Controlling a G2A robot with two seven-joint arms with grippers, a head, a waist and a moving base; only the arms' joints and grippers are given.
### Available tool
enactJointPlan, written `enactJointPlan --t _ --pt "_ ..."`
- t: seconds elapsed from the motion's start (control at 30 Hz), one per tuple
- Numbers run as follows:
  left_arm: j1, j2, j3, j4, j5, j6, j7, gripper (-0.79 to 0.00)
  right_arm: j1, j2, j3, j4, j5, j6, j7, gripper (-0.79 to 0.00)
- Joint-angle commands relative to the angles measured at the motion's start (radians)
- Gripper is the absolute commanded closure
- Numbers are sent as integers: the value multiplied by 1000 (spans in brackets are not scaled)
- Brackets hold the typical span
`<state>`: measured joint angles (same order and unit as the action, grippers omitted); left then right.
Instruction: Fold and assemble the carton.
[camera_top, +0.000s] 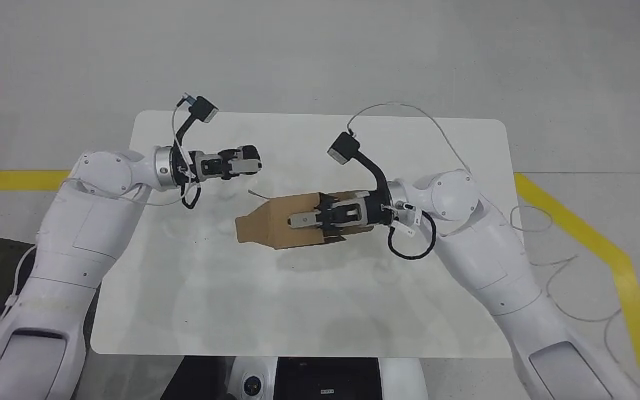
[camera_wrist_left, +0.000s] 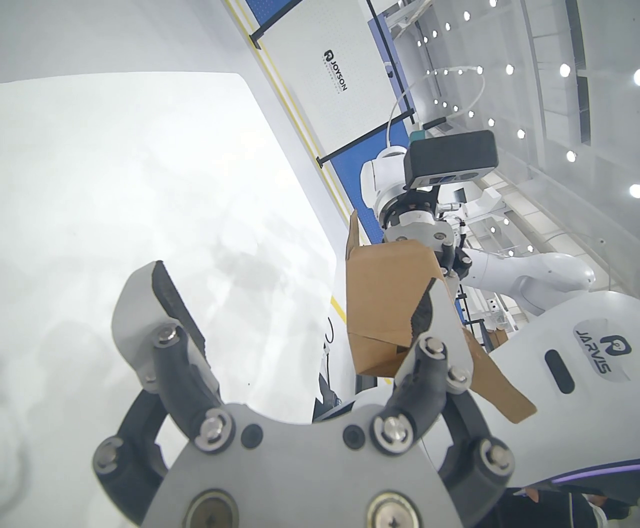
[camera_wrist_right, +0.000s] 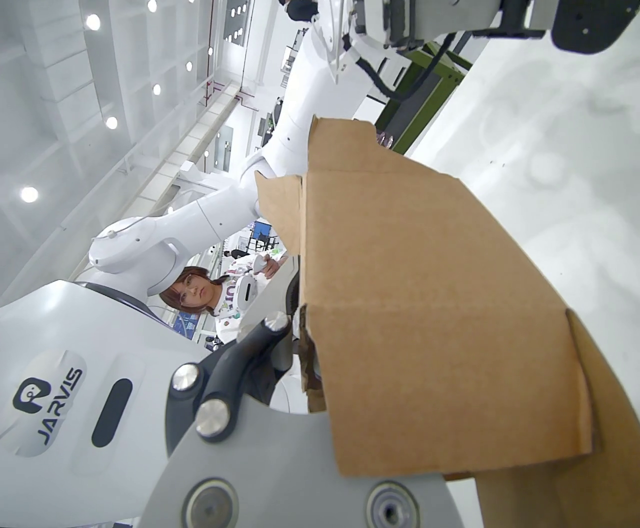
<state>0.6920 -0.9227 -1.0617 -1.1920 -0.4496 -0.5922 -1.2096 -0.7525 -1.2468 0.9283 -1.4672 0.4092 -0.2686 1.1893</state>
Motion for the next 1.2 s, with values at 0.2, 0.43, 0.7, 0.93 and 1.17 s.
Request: enactJointPlan --t 0.2,0.43,0.7,0.93,1.17 --pt "12 -2 14 -61 -23 10 -28 -785 -5 1 26 7 6 -21 -51 0" --pt "28 3 16 -107 -22 18 -36 -785 -19 4 45 -5 7 -23 -79 0" --pt "31 4 27 -119 -18 27 -45 -785 -21 3 43 -15 5 -21 -76 0" --pt "21 3 35 -115 -18 26 -44 -785 -14 -1 32 -8 9 -20 -70 0" --pt "20 5 35 -115 -23 27 -45 -785 -11 -3 28 -3 10 -24 -67 0"
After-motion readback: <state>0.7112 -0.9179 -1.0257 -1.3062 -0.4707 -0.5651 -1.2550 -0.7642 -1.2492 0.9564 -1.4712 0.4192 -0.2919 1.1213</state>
